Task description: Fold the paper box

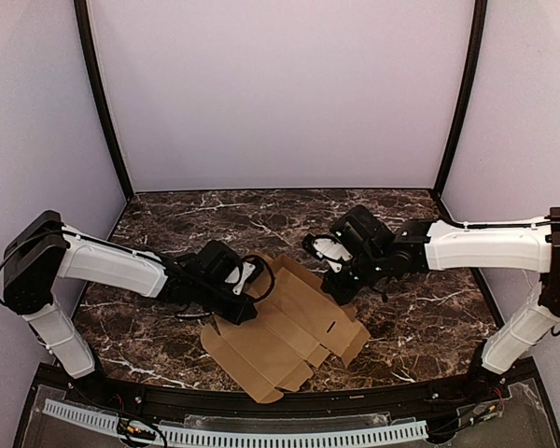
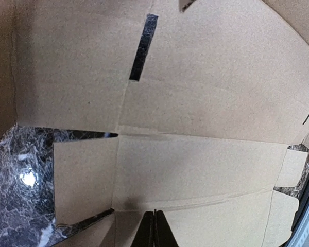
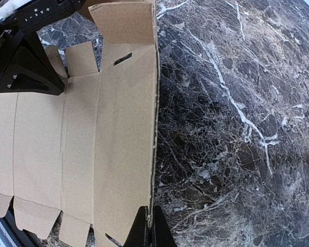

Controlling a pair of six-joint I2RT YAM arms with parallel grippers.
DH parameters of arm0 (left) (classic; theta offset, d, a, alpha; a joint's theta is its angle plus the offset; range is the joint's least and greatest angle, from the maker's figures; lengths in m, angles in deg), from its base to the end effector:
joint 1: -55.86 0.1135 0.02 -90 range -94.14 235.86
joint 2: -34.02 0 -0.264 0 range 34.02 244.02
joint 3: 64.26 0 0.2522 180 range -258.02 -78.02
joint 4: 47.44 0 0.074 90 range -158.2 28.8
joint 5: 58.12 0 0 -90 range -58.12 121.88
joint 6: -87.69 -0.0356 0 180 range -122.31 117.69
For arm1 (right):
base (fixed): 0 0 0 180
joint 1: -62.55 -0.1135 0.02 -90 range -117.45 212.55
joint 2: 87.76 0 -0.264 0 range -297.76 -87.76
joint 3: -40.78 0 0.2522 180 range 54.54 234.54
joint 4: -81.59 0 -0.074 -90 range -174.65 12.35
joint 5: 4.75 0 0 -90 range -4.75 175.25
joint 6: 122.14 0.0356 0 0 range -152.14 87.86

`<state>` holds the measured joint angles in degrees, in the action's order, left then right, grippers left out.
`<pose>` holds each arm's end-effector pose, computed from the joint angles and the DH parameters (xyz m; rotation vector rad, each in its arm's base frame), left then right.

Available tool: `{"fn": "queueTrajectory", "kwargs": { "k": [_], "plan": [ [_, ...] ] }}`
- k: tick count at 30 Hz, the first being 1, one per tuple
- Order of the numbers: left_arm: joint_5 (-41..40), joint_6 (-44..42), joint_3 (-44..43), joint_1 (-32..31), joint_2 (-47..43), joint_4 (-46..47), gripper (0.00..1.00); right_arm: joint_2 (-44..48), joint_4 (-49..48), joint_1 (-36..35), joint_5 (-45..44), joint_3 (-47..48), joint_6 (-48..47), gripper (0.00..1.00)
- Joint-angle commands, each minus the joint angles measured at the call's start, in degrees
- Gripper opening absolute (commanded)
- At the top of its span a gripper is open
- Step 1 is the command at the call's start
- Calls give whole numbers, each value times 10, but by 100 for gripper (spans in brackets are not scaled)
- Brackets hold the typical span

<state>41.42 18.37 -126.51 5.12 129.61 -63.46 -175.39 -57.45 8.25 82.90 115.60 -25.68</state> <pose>0.2027 -0.2573 0.1548 0.7413 2.4554 -0.7278 0.1878 0.2588 0.2330 -1.0184 2.3383 0.3768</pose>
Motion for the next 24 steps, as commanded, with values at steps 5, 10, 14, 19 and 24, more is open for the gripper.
{"fn": "queueTrajectory", "kwargs": {
  "k": [5, 10, 14, 19, 24],
  "plan": [
    [-99, -27, -7, -1, -89, -27, 0, 6, -3, 4, -6, -7, 7, 0],
    [-164, -55, -33, 3, -89, -59, 0, 2, -4, 5, -2, -5, 6, 0],
    [-170, -59, -50, 12, -57, -71, 0, 4, -4, 4, -5, -4, 5, 0],
    [-176, -49, -47, 25, -26, -60, 0, 7, -1, 4, -6, -6, 5, 0],
    [-176, -50, -41, 31, -2, -45, 0, 8, 1, 4, -6, -4, 3, 0]
  ]
}}
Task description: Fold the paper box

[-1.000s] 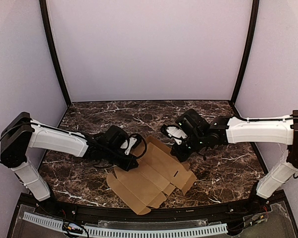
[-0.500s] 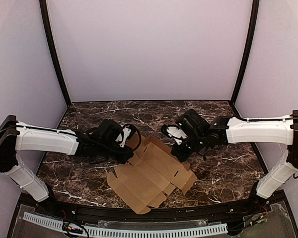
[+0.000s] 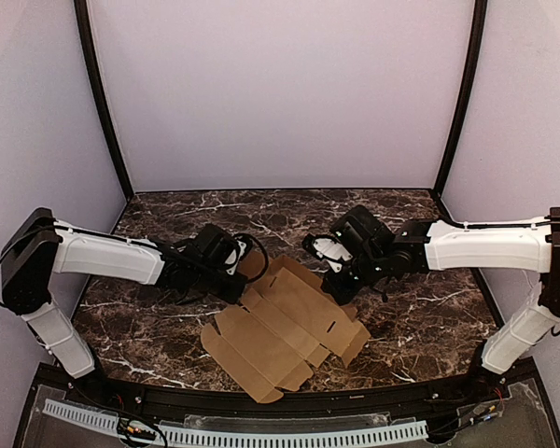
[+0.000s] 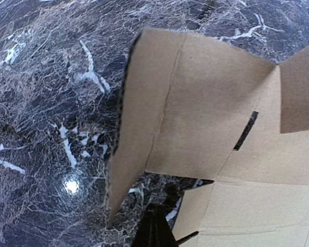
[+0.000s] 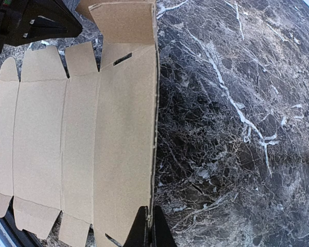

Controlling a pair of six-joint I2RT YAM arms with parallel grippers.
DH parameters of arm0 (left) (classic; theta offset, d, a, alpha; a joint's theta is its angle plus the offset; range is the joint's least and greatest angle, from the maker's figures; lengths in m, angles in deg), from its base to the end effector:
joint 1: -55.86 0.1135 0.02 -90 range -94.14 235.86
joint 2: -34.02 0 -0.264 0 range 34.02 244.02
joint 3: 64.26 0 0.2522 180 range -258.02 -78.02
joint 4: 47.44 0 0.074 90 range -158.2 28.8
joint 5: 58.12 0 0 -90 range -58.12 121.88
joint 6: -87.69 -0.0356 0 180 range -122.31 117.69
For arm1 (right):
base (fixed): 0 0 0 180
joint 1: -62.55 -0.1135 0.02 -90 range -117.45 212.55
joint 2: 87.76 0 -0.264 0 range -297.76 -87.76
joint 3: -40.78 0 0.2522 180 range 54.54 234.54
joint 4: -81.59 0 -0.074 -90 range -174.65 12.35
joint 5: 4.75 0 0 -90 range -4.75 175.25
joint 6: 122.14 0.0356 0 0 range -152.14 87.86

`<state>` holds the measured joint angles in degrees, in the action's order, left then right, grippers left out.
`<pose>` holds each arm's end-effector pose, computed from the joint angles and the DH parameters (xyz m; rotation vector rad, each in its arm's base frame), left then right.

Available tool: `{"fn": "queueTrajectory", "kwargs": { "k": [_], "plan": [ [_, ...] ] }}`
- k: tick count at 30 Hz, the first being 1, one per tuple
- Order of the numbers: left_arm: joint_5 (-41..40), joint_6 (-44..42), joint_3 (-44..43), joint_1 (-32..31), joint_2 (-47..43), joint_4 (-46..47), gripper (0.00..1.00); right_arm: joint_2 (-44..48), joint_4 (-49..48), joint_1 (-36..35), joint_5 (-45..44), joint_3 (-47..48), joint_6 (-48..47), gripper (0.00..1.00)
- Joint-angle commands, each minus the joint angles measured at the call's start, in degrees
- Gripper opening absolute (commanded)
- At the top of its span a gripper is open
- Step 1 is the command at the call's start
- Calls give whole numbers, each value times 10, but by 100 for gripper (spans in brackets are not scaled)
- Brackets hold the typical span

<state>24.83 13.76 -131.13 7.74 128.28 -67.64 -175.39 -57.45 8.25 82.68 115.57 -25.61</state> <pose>0.2284 -0.2482 0.1800 0.6141 2.3481 -0.3735 0.1878 0.2587 0.2328 -1.0153 2.3389 0.3726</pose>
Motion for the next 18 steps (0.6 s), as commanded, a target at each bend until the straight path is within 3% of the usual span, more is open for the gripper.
{"fn": "queueTrajectory", "kwargs": {
  "k": [1, 18],
  "plan": [
    [-9, -4, 5, 5, 15, -2, 0, 8, 2, 4, -4, -3, 2, 0],
    [122, -14, 33, 5, 11, 41, 0, -8, 0, 4, -5, 4, 2, 0]
  ]
}}
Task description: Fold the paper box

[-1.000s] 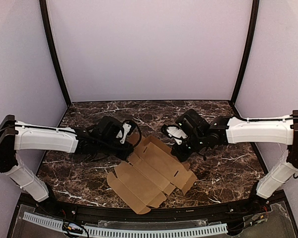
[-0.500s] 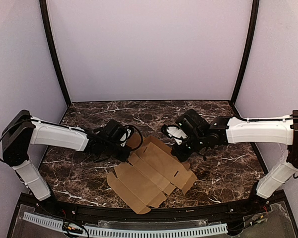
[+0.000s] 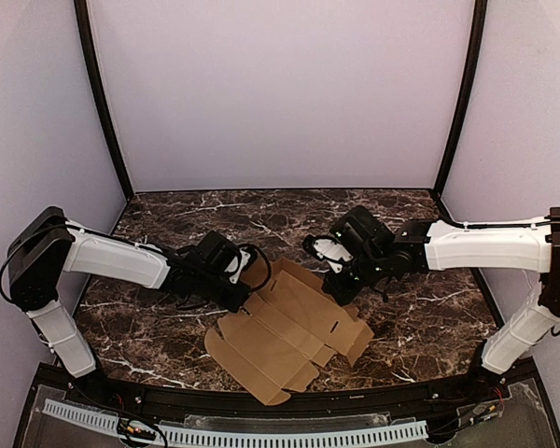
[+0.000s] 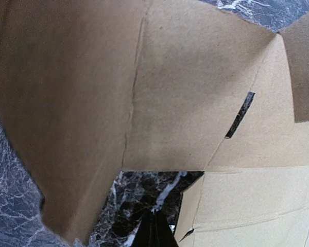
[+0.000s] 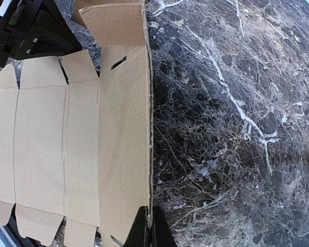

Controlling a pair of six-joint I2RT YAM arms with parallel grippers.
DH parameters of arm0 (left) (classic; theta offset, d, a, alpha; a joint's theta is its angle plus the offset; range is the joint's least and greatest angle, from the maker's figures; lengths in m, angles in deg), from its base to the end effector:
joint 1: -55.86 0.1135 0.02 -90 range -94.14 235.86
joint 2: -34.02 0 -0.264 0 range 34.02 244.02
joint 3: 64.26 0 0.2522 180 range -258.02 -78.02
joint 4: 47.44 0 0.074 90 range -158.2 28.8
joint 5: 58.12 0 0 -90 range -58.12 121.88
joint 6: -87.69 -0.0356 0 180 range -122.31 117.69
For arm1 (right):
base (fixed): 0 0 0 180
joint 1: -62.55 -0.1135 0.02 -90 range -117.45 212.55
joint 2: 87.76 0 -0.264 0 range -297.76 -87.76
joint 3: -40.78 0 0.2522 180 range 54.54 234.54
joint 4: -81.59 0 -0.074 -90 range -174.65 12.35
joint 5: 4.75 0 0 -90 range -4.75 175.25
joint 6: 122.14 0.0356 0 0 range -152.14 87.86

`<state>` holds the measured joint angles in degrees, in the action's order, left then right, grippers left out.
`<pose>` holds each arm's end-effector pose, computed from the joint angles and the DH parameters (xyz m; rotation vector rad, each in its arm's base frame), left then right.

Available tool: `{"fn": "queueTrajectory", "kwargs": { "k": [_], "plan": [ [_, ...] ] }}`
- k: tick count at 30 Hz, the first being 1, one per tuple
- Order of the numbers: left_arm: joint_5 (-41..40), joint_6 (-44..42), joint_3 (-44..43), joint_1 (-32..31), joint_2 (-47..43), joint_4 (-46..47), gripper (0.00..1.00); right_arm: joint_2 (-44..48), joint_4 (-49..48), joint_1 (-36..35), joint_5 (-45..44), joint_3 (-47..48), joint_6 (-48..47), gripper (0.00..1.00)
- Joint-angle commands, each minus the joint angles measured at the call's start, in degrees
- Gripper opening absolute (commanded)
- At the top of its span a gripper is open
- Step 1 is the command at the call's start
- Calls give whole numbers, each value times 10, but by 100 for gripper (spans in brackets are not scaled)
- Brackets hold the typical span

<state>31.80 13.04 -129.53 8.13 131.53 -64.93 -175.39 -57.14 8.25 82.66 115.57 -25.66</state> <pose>0.2278 -0.2506 0.1571 0.6965 2.4011 -0.4780 0.1876 0.2583 0.2325 -1.0183 2.3429 0.3687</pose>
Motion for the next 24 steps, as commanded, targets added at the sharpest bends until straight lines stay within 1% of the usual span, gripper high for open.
{"fn": "queueTrajectory", "kwargs": {
  "k": [1, 6, 12, 24],
  "plan": [
    [64, -5, 22, 1, -24, 22, 0, -8, -3, 4, -4, 4, 3, 0],
    [102, 5, 33, 1, -24, 55, 0, -9, -4, 5, -7, 3, 4, 0],
    [133, 11, 41, -1, -18, 71, 0, -7, -4, 4, -10, 1, 6, 0],
    [136, 29, 48, -24, 18, 94, 0, -8, -5, 4, -10, -4, 11, 0]
  ]
}}
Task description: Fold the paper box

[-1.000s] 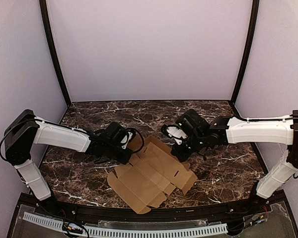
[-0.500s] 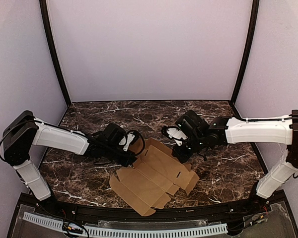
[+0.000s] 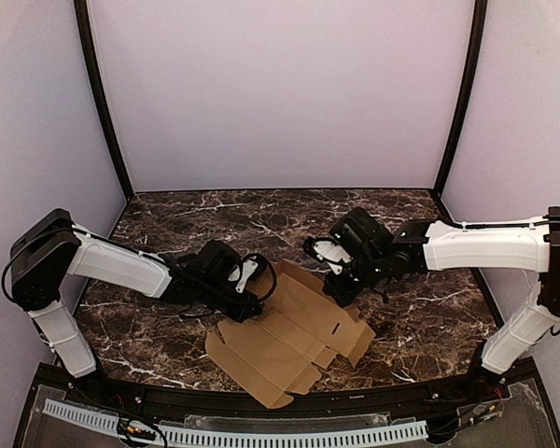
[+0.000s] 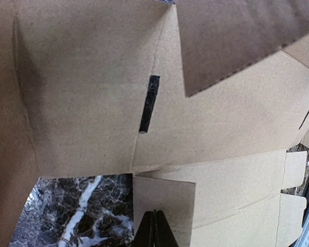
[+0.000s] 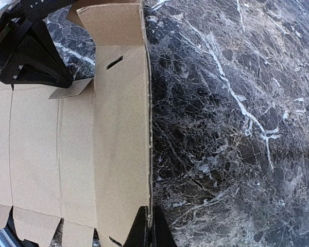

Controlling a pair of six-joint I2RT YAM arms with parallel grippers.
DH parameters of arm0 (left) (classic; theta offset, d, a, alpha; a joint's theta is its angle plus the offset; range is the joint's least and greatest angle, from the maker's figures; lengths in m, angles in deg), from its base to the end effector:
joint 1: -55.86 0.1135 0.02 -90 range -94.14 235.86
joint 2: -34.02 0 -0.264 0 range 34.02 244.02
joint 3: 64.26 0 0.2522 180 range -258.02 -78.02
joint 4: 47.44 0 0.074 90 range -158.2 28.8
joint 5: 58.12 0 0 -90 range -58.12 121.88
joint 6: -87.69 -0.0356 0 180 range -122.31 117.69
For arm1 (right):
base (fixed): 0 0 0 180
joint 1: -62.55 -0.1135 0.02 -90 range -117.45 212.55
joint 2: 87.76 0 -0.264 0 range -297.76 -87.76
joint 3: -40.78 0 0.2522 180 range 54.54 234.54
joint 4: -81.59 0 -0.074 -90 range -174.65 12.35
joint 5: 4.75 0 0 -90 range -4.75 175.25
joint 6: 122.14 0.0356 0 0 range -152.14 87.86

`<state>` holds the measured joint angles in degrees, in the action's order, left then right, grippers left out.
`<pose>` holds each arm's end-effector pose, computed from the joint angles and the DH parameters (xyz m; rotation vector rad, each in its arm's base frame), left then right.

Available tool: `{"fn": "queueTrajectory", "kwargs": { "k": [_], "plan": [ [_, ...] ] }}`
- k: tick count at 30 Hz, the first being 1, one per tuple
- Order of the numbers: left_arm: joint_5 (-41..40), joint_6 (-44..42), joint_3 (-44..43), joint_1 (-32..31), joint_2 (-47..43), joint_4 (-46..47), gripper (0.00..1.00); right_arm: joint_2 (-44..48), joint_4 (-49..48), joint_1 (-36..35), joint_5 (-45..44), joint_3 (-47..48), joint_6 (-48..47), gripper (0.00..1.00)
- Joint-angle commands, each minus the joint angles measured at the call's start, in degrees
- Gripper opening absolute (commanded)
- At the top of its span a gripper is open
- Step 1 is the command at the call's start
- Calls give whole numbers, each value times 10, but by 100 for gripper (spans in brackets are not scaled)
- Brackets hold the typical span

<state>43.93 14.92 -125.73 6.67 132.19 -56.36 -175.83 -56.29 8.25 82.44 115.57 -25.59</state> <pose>0.2139 -0.2590 0.1463 0.7895 2.3671 -0.7771 0.1874 0.2579 0.2292 -1.0241 2.3622 0.3516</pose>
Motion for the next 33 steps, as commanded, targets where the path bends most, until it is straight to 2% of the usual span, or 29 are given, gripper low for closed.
{"fn": "queueTrajectory", "kwargs": {
  "k": [1, 18, 26, 33],
  "plan": [
    [15, 12, 9, -13, 13, 11, 0, -4, -14, 4, -6, -5, 11, 0],
    [-30, 23, 12, -27, 47, 24, 0, -1, -14, 3, -5, -14, 12, 0],
    [-29, 14, 12, -27, -10, 16, 0, -3, -10, 3, -22, -5, -6, 0],
    [-28, 3, 2, -27, -64, -5, 1, -3, -8, -29, -98, 5, -61, 0]
  ]
}}
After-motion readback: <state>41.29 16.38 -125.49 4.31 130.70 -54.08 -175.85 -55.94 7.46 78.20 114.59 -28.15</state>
